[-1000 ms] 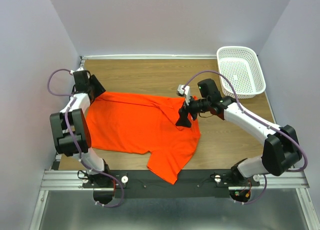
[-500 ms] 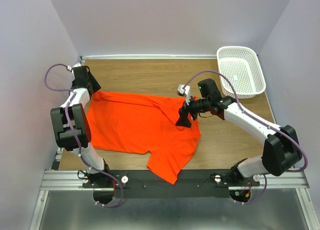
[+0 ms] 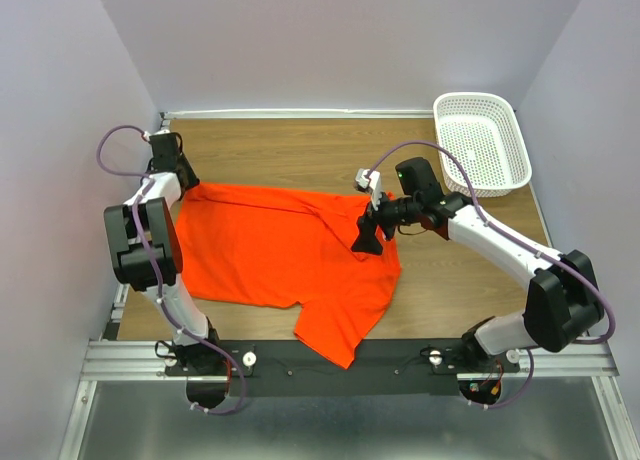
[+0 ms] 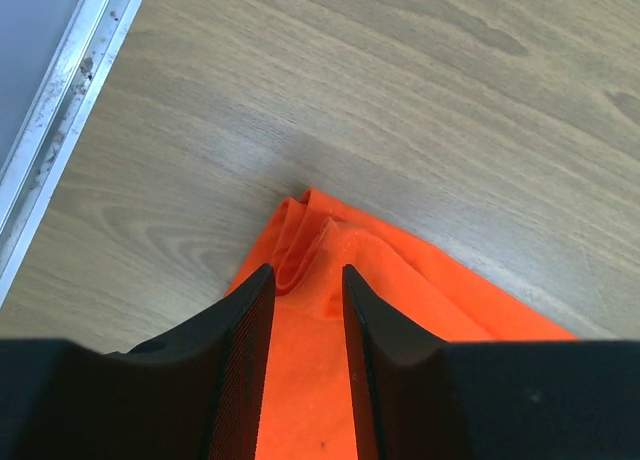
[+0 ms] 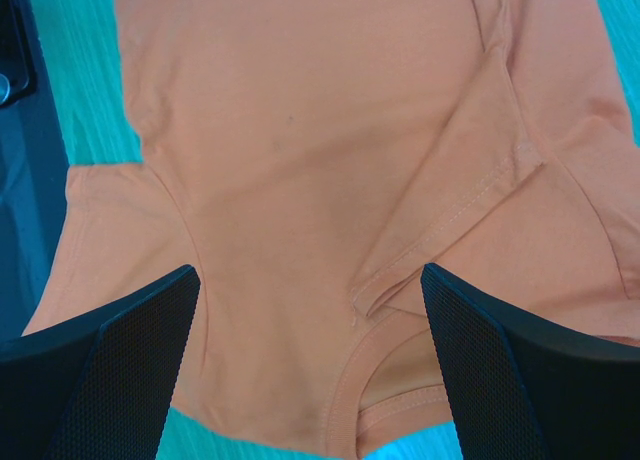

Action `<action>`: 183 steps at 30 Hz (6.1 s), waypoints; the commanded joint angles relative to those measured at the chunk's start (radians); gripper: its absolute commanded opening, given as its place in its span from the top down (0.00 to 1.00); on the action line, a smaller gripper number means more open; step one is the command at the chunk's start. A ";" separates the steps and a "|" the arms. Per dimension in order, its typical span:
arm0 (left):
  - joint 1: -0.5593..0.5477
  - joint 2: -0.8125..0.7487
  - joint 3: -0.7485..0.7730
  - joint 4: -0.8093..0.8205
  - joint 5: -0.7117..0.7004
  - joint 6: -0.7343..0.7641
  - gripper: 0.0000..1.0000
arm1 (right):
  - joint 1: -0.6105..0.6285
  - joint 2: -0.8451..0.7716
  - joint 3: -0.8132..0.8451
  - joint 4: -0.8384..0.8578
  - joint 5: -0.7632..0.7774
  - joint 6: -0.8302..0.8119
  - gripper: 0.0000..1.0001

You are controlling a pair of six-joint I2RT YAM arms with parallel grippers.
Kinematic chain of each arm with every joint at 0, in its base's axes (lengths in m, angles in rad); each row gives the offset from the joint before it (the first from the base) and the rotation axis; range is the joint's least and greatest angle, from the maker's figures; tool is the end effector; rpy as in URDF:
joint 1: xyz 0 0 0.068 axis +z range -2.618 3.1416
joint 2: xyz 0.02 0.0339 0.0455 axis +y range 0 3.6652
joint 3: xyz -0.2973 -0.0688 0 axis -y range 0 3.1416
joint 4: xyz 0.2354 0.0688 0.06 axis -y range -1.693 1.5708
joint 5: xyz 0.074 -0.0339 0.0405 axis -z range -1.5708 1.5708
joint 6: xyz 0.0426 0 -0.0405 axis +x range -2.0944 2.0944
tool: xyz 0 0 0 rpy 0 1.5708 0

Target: Fold and stack the t-shirts

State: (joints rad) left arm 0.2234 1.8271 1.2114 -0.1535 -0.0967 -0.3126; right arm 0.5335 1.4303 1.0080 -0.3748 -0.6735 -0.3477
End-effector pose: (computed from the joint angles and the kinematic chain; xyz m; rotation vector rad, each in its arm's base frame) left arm 0.3948 0.0939 0.2332 -0.6648 2.2399 0.0688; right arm 0.2385 0.1717 0.2894 -1.2723 1.9324 0.8850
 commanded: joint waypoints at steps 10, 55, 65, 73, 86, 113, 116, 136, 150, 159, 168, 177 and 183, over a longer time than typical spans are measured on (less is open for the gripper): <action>0.010 0.052 0.037 -0.026 0.032 0.044 1.00 | -0.006 -0.016 -0.019 -0.001 0.020 0.009 0.01; 0.071 0.014 0.014 -0.109 0.114 -0.008 0.49 | -0.006 0.004 -0.012 -0.001 0.020 0.006 0.01; 0.071 0.064 0.039 -0.109 0.127 0.023 0.86 | -0.006 0.015 -0.011 -0.001 0.025 0.009 0.00; 0.070 -0.043 -0.021 -0.101 0.104 0.014 1.00 | -0.004 0.024 -0.011 -0.001 0.020 0.009 0.00; 0.090 -0.287 -0.293 -0.100 0.000 -0.066 0.19 | -0.004 0.035 -0.008 -0.001 0.015 0.004 0.00; 0.087 -0.088 -0.135 -0.049 0.199 0.018 0.60 | -0.006 0.048 -0.006 -0.004 0.006 0.019 0.00; 0.085 -0.077 -0.135 -0.047 0.216 0.027 0.77 | -0.006 0.048 -0.003 -0.004 0.008 0.019 0.00; 0.166 -0.341 -0.383 -0.087 0.190 -0.019 1.00 | -0.004 0.045 -0.005 -0.009 -0.008 0.018 0.00; 0.205 -0.233 -0.231 -0.127 0.104 -0.002 1.00 | -0.006 0.062 -0.002 -0.010 0.009 0.016 0.00; 0.203 -0.183 -0.204 -0.110 0.138 0.004 1.00 | -0.004 0.156 0.035 -0.009 0.092 -0.074 0.00; 0.203 -0.241 -0.239 -0.072 0.163 0.006 1.00 | 0.039 0.404 0.264 -0.007 0.271 -0.051 0.08; 0.203 -0.288 -0.269 -0.038 0.201 0.001 1.00 | 0.048 0.419 0.248 -0.007 0.261 -0.005 0.14; 0.203 -0.292 -0.280 -0.032 0.206 0.009 1.00 | 0.051 0.547 0.388 -0.007 0.259 0.036 0.14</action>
State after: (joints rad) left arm 0.4198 1.5604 0.9466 -0.2096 0.0879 -0.3176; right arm 0.5751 1.8988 1.3037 -0.3885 -0.4042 -0.3485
